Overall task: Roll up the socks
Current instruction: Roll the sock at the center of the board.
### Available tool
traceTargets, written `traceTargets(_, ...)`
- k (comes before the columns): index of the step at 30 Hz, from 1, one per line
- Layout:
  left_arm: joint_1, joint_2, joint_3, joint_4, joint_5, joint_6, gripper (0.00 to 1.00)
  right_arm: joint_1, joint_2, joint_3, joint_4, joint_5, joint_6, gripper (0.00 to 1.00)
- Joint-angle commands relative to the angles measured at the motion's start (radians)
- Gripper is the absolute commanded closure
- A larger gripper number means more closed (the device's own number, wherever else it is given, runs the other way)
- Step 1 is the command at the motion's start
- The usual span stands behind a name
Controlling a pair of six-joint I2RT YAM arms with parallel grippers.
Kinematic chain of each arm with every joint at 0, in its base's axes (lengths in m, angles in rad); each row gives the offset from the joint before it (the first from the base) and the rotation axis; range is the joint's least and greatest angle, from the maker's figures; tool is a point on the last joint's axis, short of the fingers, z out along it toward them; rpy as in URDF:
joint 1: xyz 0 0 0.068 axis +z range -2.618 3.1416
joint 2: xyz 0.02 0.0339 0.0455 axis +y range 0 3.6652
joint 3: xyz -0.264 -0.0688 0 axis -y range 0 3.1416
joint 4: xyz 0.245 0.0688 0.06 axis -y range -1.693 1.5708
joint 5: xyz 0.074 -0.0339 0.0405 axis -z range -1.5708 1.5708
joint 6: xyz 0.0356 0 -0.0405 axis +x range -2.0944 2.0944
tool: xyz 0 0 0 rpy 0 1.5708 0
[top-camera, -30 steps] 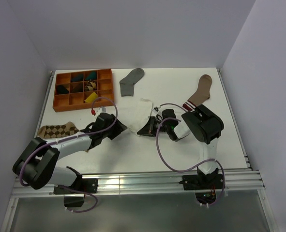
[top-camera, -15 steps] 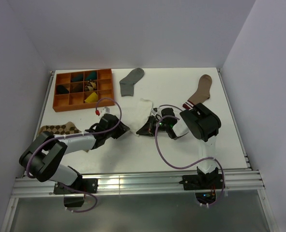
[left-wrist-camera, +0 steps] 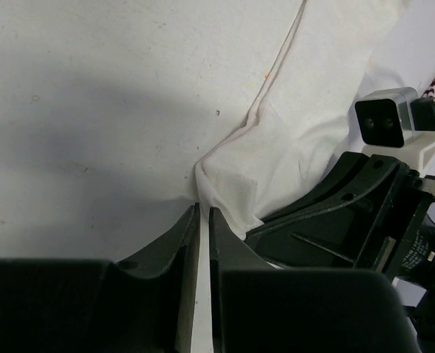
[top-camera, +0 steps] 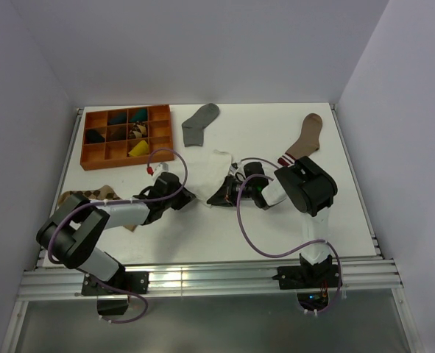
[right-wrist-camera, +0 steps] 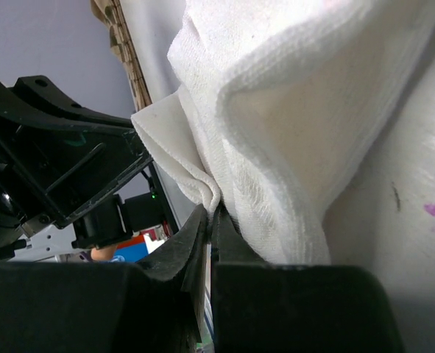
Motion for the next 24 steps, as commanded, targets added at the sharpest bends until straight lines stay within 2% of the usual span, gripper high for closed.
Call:
traceTargets(1, -0.006, 0.038, 0.041, 0.046, -0.012, 0.016, 0.85, -0.004, -0.009, 0.013, -0.069, 0.038, -0.043, 1.0)
traceTargets(7, -0.006, 0.048, 0.045, 0.063, -0.015, 0.017, 0.82, -0.004, -0.011, 0.017, -0.072, 0.032, -0.047, 1.0)
traceTargets(12, -0.006, 0.02, 0.03, 0.104, -0.02, 0.028, 0.74, -0.004, -0.009, 0.021, -0.09, 0.032, -0.059, 1.0)
traceTargets(24, -0.006, 0.052, 0.033, 0.126, 0.0, 0.027, 0.64, -0.004, -0.014, 0.038, -0.129, 0.037, -0.078, 1.0)
